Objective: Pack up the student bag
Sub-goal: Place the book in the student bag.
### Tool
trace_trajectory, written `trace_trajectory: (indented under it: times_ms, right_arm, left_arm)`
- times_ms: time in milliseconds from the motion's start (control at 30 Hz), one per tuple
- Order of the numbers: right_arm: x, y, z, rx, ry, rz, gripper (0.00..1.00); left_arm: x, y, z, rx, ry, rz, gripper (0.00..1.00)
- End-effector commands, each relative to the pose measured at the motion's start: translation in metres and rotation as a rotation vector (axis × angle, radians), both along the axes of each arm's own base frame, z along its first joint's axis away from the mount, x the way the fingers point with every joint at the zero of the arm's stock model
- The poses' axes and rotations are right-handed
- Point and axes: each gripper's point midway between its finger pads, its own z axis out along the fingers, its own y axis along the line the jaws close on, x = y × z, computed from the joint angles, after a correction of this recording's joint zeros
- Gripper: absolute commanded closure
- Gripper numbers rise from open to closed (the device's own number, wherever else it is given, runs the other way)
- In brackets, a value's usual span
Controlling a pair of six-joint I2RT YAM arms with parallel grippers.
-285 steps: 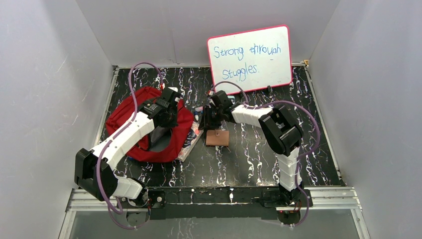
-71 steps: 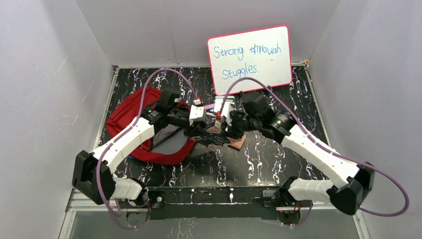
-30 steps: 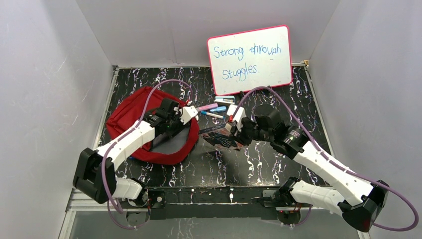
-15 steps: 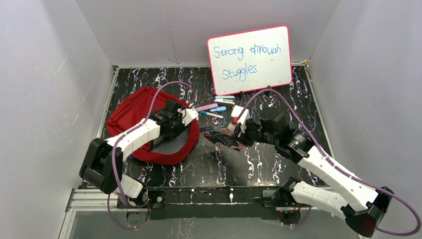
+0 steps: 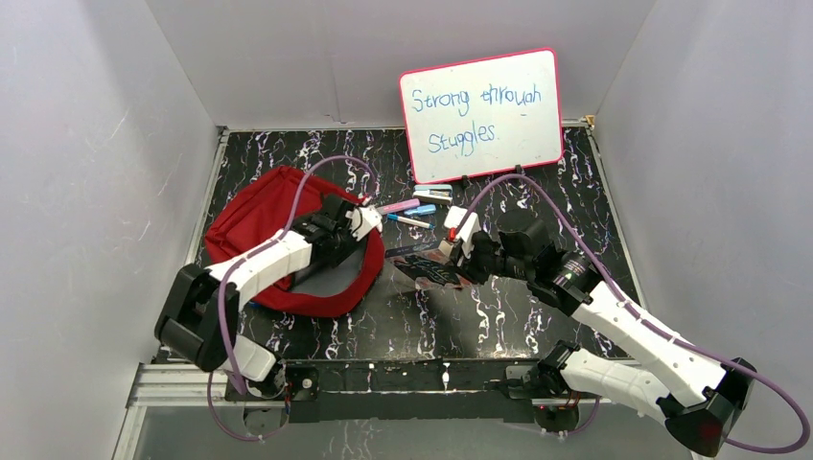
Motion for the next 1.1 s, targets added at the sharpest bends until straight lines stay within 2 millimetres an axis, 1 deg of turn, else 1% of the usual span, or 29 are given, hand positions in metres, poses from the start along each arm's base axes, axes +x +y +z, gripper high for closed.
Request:
trace_trajectory:
  times_ms: [0, 100, 167, 233, 300, 367, 400, 433, 567, 667, 700, 767, 800, 833, 867, 900, 933, 967, 1000, 1067]
  right_arm:
    - [0.012, 0.013, 0.050, 0.142, -0.131, -0.001, 1.00]
    - [0.012, 0.014, 0.052, 0.150, -0.136, -0.004, 1.00]
    - [0.013, 0.014, 0.053, 0.153, -0.136, -0.012, 1.00]
    - [0.015, 0.013, 0.054, 0.158, -0.139, -0.022, 1.00]
    - [0.015, 0.014, 0.054, 0.164, -0.140, -0.021, 1.00]
    - [0.016, 0.015, 0.053, 0.163, -0.136, -0.021, 1.00]
    - [0.016, 0.016, 0.053, 0.162, -0.134, -0.020, 1.00]
    - [0.016, 0.016, 0.053, 0.162, -0.134, -0.020, 1.00]
    - [0.016, 0.016, 0.054, 0.164, -0.131, -0.021, 1.00]
    - [0.015, 0.016, 0.055, 0.168, -0.130, -0.019, 1.00]
    - [0.015, 0.016, 0.054, 0.167, -0.128, -0.017, 1.00]
    - [0.015, 0.017, 0.054, 0.169, -0.125, -0.016, 1.00]
    - [0.014, 0.017, 0.054, 0.171, -0.124, -0.014, 1.00]
    - [0.014, 0.018, 0.053, 0.170, -0.120, -0.012, 1.00]
    - [0.014, 0.018, 0.053, 0.172, -0.120, -0.012, 1.00]
    - [0.014, 0.018, 0.053, 0.172, -0.119, -0.010, 1.00]
    - [0.013, 0.018, 0.053, 0.172, -0.118, -0.009, 1.00]
    - [0.013, 0.018, 0.054, 0.173, -0.119, -0.010, 1.00]
    - [0.014, 0.017, 0.054, 0.172, -0.120, -0.012, 1.00]
    - [0.013, 0.016, 0.053, 0.170, -0.119, -0.015, 1.00]
  left_arm:
    - [0.028, -0.028, 0.089, -0.246, -0.237, 0.063, 0.57]
    - [0.042, -0.031, 0.146, -0.414, -0.395, 0.209, 0.50]
    - [0.050, -0.025, 0.185, -0.514, -0.487, 0.348, 0.48]
    - [0.053, -0.019, 0.209, -0.589, -0.510, 0.467, 0.48]
    - [0.055, -0.018, 0.223, -0.684, -0.470, 0.584, 0.48]
    - [0.055, -0.021, 0.229, -0.788, -0.387, 0.687, 0.48]
    - [0.054, -0.022, 0.229, -0.829, -0.338, 0.740, 0.48]
    - [0.053, -0.026, 0.233, -0.895, -0.299, 0.774, 0.48]
    - [0.048, -0.042, 0.254, -1.113, -0.213, 0.830, 0.48]
    - [0.045, -0.049, 0.270, -1.195, -0.192, 0.821, 0.48]
    - [0.045, -0.050, 0.274, -1.205, -0.189, 0.814, 0.49]
    - [0.045, -0.052, 0.278, -1.214, -0.186, 0.804, 0.66]
    - [0.045, -0.052, 0.277, -1.212, -0.183, 0.806, 0.79]
    - [0.045, -0.053, 0.276, -1.211, -0.180, 0.807, 0.99]
    - [0.045, -0.053, 0.276, -1.212, -0.177, 0.806, 1.00]
    - [0.045, -0.054, 0.275, -1.212, -0.174, 0.801, 0.96]
    - [0.045, -0.054, 0.274, -1.210, -0.170, 0.800, 0.81]
    - [0.044, -0.054, 0.274, -1.213, -0.170, 0.804, 0.52]
    - [0.044, -0.054, 0.273, -1.217, -0.172, 0.805, 0.36]
    - [0.044, -0.052, 0.275, -1.220, -0.186, 0.801, 0.34]
